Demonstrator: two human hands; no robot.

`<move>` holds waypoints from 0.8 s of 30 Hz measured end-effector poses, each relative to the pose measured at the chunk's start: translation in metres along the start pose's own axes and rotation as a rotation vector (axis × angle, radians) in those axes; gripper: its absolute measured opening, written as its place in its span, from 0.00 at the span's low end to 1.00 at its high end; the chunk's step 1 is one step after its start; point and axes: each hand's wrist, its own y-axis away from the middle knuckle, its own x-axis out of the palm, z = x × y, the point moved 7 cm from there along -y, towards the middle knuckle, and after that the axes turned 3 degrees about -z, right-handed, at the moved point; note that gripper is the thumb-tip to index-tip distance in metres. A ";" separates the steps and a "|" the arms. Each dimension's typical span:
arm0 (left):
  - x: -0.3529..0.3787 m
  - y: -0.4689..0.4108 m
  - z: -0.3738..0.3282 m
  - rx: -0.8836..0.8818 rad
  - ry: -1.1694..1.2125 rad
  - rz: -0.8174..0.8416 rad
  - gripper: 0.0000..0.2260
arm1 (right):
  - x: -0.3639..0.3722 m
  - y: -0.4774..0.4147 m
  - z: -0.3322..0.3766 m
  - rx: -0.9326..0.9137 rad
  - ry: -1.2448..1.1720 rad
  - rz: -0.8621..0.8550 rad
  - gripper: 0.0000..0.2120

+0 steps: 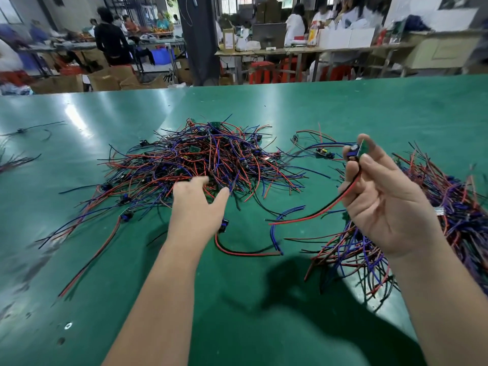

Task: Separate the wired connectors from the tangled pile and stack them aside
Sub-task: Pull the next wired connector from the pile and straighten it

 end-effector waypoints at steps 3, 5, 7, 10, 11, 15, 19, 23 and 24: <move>-0.008 0.003 -0.021 0.126 0.219 -0.044 0.06 | 0.006 0.001 -0.008 0.007 0.029 0.048 0.15; 0.002 0.012 -0.034 0.129 0.460 0.151 0.08 | 0.010 0.003 -0.014 0.028 0.049 0.099 0.15; 0.007 0.027 -0.052 0.169 0.646 0.327 0.07 | 0.014 0.005 -0.021 0.064 0.064 0.149 0.14; 0.019 0.048 -0.074 0.261 0.804 0.556 0.10 | 0.017 0.008 -0.037 0.147 0.113 0.204 0.17; 0.021 0.052 -0.079 0.275 0.850 0.590 0.10 | 0.019 0.010 -0.043 0.182 0.133 0.214 0.17; 0.021 0.053 -0.083 0.250 0.993 0.503 0.13 | 0.017 0.013 -0.063 0.344 0.151 0.135 0.12; 0.016 0.050 -0.079 0.205 1.067 0.403 0.09 | 0.011 0.016 -0.069 0.437 0.343 0.108 0.12; 0.023 0.053 -0.076 0.129 1.016 0.418 0.09 | 0.007 0.010 -0.062 0.286 0.524 0.091 0.21; 0.027 0.054 -0.075 0.107 0.978 0.444 0.08 | 0.006 0.008 -0.057 0.238 0.505 0.077 0.21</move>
